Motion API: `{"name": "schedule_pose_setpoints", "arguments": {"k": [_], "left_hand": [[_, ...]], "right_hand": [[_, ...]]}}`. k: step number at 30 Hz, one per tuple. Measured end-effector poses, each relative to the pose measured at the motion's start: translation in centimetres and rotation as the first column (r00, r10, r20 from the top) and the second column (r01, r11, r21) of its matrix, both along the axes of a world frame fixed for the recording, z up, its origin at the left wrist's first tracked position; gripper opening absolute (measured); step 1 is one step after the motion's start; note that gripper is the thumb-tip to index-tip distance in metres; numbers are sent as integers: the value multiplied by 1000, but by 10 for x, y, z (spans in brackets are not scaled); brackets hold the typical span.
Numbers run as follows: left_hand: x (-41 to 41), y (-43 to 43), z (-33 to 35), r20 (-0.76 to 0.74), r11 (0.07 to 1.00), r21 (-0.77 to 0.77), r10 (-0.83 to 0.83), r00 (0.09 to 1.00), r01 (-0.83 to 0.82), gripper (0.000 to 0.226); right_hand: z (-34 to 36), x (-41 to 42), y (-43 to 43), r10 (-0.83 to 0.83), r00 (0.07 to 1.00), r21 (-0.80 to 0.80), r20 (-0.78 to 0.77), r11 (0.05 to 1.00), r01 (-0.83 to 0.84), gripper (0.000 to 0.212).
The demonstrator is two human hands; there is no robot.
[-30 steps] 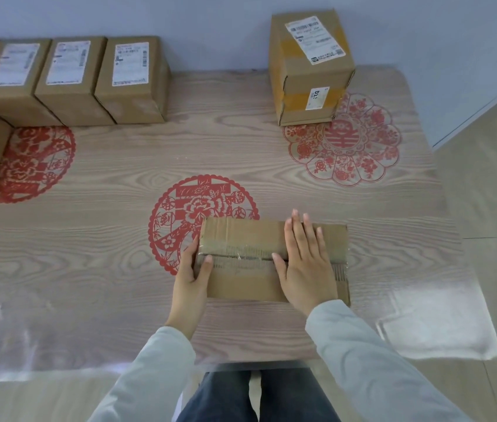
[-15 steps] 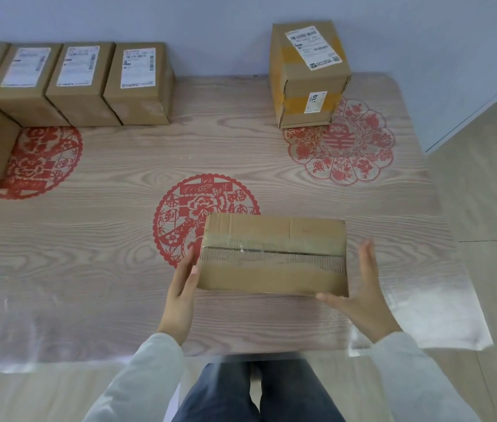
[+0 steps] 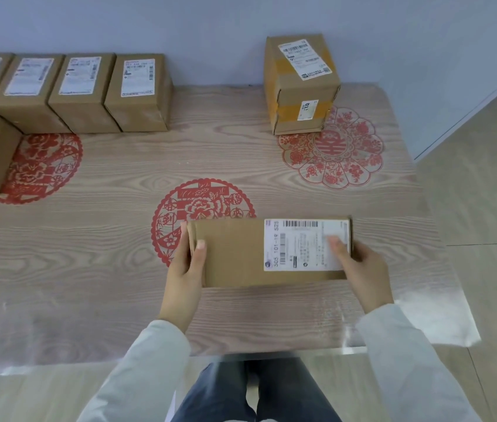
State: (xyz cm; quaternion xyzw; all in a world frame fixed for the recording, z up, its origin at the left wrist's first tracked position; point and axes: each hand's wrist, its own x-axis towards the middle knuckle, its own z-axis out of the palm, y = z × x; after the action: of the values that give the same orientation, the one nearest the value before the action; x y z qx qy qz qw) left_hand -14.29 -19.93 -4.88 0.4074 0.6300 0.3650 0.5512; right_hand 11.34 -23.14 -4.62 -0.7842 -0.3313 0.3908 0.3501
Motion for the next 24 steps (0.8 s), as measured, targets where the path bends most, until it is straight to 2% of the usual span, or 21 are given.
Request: {"name": "schedule_pose_setpoints", "arguments": {"k": [3,5,7,10,12,14,16,18,20,22,24], "left_hand": [[6,7,7,45,999,-13,41,998,-41,24],[7,10,5,58,998,-45,38,998,-35,19],[6,11,0,35,997,-80,14,999,-11,23],[2,9,-12,-20,991,-129,-25,999,22,44],[1,6,-17,-58,989,-142,-55,997,47,47],[1,4,-18,-75,988,-146,-62,995,51,46],[1,3,-18,-88,988,-149,-60,994,46,48],[0,2,-19,-108,991,-131,-39,993,25,57],[1,2,-18,-120,995,-103,-3,993,-9,62],[4,2,-17,-126,997,-82,1,992,-12,61],[7,1,-19,-149,997,-71,-13,989,2,60]], "right_hand": [[12,-1,7,6,997,-60,78,998,-2,48],[11,-1,9,30,991,-114,127,993,-16,54],[8,-2,8,54,988,-159,145,987,-31,55],[-4,-5,6,103,980,-274,168,960,-53,53],[-14,-7,1,128,980,-337,153,939,-71,56],[-20,-10,-4,120,981,-340,152,938,-62,61],[-23,-11,-7,151,945,-272,290,960,-70,76],[-20,-15,-4,264,808,-208,527,962,-179,82],[-19,-22,4,408,577,-175,708,892,-416,74],[-23,-31,13,461,421,-155,781,796,-585,68],[-31,-37,20,489,361,-153,794,735,-660,66]]}}
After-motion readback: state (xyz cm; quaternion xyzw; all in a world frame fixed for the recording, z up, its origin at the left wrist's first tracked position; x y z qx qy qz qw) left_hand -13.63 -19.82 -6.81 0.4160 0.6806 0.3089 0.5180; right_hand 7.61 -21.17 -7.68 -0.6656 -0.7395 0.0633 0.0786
